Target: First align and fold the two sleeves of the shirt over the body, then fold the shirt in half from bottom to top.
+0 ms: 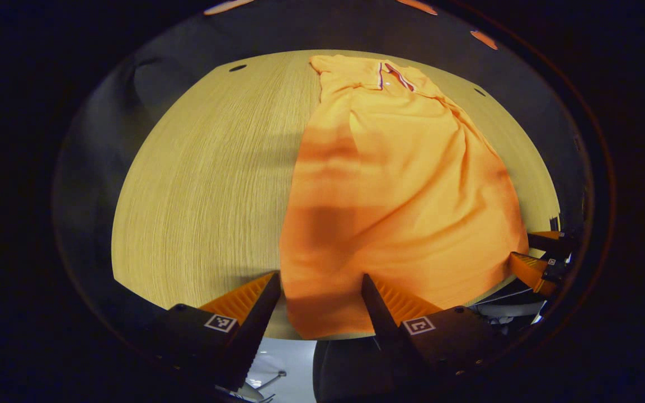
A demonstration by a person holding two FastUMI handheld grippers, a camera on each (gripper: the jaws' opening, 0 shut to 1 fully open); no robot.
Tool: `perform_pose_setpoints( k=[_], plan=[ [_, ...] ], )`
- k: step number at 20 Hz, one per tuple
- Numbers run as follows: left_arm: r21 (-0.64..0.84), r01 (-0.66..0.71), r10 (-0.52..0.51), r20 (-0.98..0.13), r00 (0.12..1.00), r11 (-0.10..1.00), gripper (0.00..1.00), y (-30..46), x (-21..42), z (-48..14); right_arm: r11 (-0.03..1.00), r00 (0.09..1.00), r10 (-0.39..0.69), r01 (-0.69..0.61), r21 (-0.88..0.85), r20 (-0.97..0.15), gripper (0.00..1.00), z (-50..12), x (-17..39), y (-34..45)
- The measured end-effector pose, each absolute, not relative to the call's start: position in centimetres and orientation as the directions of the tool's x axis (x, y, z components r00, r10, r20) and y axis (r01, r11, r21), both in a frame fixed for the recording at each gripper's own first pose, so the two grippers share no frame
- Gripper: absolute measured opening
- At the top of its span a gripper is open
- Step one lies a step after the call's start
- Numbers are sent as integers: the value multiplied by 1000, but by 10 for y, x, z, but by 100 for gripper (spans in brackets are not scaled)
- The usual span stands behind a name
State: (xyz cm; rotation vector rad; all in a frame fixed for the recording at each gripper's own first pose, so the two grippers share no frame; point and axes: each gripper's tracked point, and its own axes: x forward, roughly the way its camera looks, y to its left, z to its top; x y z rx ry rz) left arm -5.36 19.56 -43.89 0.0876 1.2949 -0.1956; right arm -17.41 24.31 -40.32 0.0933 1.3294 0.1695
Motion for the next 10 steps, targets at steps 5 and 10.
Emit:
perform_pose_setpoints(
  k=[5,10],
  plan=[
    [-111,245,-175,-950,257,963,11,172,-44,-441,949,233,281,78,306,-931,20,-405,-161,255],
    [-184,238,-252,-921,296,954,2,169,-28,-418,885,291,361,192,424,-886,2,-394,-141,254]
  ],
)
